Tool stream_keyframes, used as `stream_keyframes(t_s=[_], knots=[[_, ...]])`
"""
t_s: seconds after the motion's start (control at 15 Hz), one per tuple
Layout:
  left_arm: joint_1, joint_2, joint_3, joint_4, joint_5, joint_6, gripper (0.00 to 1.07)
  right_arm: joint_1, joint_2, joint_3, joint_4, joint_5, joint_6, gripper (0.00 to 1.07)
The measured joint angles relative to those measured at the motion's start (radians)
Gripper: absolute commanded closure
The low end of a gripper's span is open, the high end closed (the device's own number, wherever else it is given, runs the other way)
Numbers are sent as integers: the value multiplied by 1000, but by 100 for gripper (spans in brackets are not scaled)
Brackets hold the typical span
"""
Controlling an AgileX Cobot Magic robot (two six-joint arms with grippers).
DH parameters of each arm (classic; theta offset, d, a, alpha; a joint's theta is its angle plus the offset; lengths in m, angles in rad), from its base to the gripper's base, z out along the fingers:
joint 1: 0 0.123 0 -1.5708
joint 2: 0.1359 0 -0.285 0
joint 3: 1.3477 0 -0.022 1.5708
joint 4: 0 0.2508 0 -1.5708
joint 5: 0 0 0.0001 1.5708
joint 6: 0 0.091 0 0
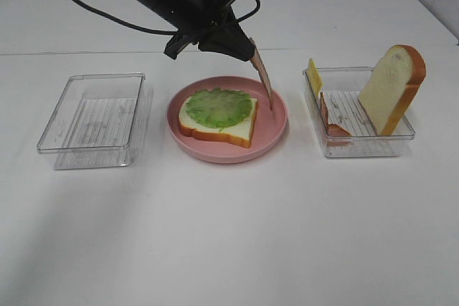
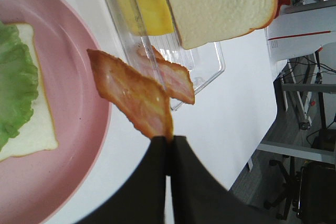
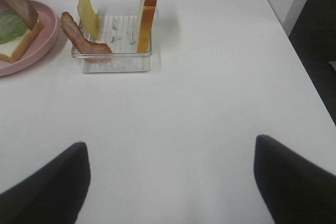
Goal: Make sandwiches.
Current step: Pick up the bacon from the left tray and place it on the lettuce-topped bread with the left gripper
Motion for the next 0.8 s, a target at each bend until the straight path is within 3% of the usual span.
stream_keyframes(t_s=[0.2,0.47,0.8], knots=[[0,17,-1,74,-1,4,107,0,0,0,0,0,0,26],[16,20,-1,253,5,4,107,0,0,0,0,0,0,26],[70,20,-1,285,28,4,107,0,0,0,0,0,0,26]])
